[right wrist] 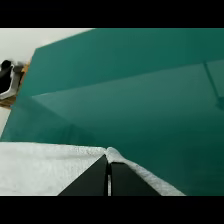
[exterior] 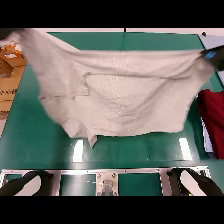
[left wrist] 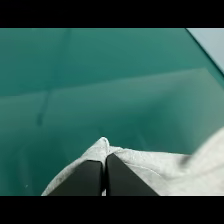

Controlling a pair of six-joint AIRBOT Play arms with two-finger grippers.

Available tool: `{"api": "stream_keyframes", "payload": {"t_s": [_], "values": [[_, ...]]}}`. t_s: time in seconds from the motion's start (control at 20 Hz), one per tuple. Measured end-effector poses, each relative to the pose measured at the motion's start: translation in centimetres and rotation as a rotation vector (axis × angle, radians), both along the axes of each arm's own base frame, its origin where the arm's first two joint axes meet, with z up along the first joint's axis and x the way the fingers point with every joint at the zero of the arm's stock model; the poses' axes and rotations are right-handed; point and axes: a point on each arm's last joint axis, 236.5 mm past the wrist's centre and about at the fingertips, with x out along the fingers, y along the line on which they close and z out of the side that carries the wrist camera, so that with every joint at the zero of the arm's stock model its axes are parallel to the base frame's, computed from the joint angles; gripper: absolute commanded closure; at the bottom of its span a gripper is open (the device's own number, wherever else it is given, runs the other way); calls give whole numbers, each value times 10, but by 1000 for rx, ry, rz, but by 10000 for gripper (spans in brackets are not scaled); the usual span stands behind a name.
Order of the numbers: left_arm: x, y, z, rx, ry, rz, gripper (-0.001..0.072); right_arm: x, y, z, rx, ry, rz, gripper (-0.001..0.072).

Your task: Fold the shirts.

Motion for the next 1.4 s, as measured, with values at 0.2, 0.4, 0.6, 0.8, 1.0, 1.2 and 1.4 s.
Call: {"api": "stream_keyframes", "payload": {"t_s": [0.2,0.4,0.6,0.8,1.0,1.2,1.4], "values": [[98,-28,-123,-53,136,6,685,58,-5,-128,62,220,-20,700],[147,-51,-215,-58,251,7,129,95,-8,-227,101,385,-50,289],[157,-39,-228,-102,326,10,119,111,-28,-241,124,412,-62,367],[135,3,-207,-137,435,-55,686,88,-53,-219,159,448,-18,700],[92,43,-203,-142,574,-94,686,24,-58,-212,158,552,-30,701],[20,78,-251,-144,786,-45,682,-69,-51,-229,96,674,-130,699],[-26,99,-326,-220,943,74,299,-128,-35,-258,74,691,-218,632]]}}
